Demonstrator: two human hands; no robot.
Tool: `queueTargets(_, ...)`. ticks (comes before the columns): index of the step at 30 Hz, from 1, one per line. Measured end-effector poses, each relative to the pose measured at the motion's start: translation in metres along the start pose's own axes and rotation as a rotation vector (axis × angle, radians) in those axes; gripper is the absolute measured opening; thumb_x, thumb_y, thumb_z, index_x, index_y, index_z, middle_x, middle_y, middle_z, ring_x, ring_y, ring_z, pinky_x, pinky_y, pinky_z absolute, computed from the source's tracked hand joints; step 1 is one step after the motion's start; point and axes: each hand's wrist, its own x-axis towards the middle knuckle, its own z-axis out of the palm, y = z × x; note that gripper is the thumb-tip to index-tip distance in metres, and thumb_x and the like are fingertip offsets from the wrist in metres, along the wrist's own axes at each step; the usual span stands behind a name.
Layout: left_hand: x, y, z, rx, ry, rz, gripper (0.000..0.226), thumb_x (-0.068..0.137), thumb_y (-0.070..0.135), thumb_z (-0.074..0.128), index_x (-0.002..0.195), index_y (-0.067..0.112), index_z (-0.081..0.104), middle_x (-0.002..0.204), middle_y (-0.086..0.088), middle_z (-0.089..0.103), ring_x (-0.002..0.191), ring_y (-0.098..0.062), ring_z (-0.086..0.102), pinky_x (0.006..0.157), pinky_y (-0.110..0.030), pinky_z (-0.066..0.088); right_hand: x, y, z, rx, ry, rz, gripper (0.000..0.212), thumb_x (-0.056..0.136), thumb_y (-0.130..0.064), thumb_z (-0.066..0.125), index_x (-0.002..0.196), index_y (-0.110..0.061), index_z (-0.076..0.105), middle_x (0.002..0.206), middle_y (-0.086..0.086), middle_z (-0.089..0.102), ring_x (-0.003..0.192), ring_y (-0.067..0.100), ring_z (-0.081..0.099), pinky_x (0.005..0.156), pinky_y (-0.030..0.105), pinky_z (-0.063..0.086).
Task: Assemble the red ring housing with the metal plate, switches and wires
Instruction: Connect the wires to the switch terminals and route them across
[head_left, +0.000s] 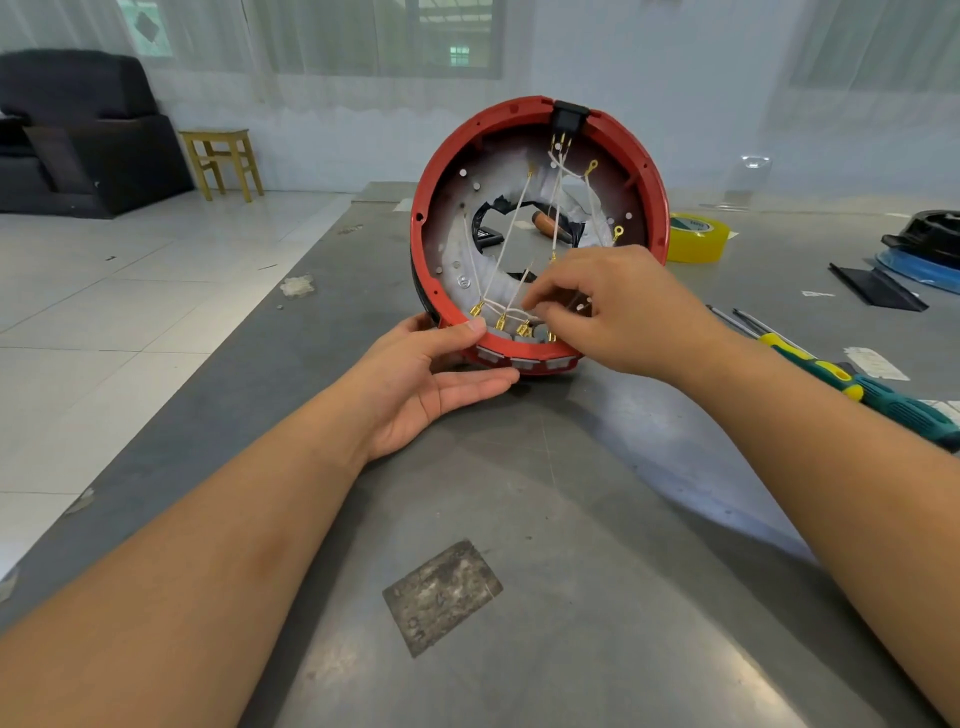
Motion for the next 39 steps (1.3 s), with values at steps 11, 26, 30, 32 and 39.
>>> queueTargets(11, 0.004, -0.002, -0.009, -0.044, -0.107, -0.009, 0.063, 0.091, 0.01, 0.069, 0.151, 0.012, 0.049, 0.127, -0.032, 0.07, 0.107, -0.056, 0.071, 0.079, -0.048, 0.065, 0.004, -0.007, 0.013, -0.074, -0.032, 0.014, 0.012, 0.096, -0.026, 0.063, 0.099, -0.02, 0.073, 0.093, -0.005, 0.066, 0.088, 0.018, 0.064, 0.083, 0.044, 0.052)
queueTargets(26, 0.003, -0.003, -0.008, -0.001, -0.133, 0.009, 0.073, 0.088, 0.011, 0.07, 0.154, 0.023, 0.042, 0.124, -0.03, 0.072, 0.108, -0.055, 0.071, 0.082, -0.046, 0.065, 0.005, -0.001, 0.005, -0.071, -0.107, 0.07, 0.014, 0.101, -0.028, 0.058, 0.103, -0.022, 0.071, 0.095, -0.008, 0.071, 0.09, 0.016, 0.065, 0.081, 0.045, 0.055)
queueTargets(30, 0.005, -0.004, -0.008, -0.004, -0.135, 0.008, 0.074, 0.088, 0.011, 0.071, 0.154, 0.025, 0.042, 0.125, -0.028, 0.072, 0.108, -0.055, 0.071, 0.082, -0.046, 0.065, 0.006, -0.001, 0.003, -0.085, -0.12, 0.076, 0.016, 0.101, -0.03, 0.057, 0.105, -0.023, 0.071, 0.097, -0.008, 0.073, 0.093, 0.017, 0.066, 0.082, 0.045, 0.055)
queueTargets(32, 0.005, -0.005, -0.009, -0.001, -0.138, 0.016, 0.073, 0.088, 0.011, 0.071, 0.154, 0.023, 0.042, 0.125, -0.027, 0.072, 0.108, -0.055, 0.071, 0.083, -0.046, 0.065, 0.007, -0.002, 0.002, -0.094, -0.128, 0.072, 0.017, 0.102, -0.031, 0.056, 0.106, -0.024, 0.071, 0.098, -0.009, 0.072, 0.094, 0.016, 0.066, 0.082, 0.045, 0.055)
queueTargets(39, 0.007, -0.005, -0.01, -0.011, -0.138, 0.007, 0.077, 0.088, 0.01, 0.071, 0.156, 0.027, 0.04, 0.126, -0.029, 0.071, 0.109, -0.056, 0.07, 0.082, -0.047, 0.065, 0.006, -0.003, 0.001, -0.134, -0.136, 0.061, 0.016, 0.102, -0.033, 0.055, 0.107, -0.029, 0.07, 0.103, -0.012, 0.07, 0.099, 0.015, 0.063, 0.082, 0.045, 0.055)
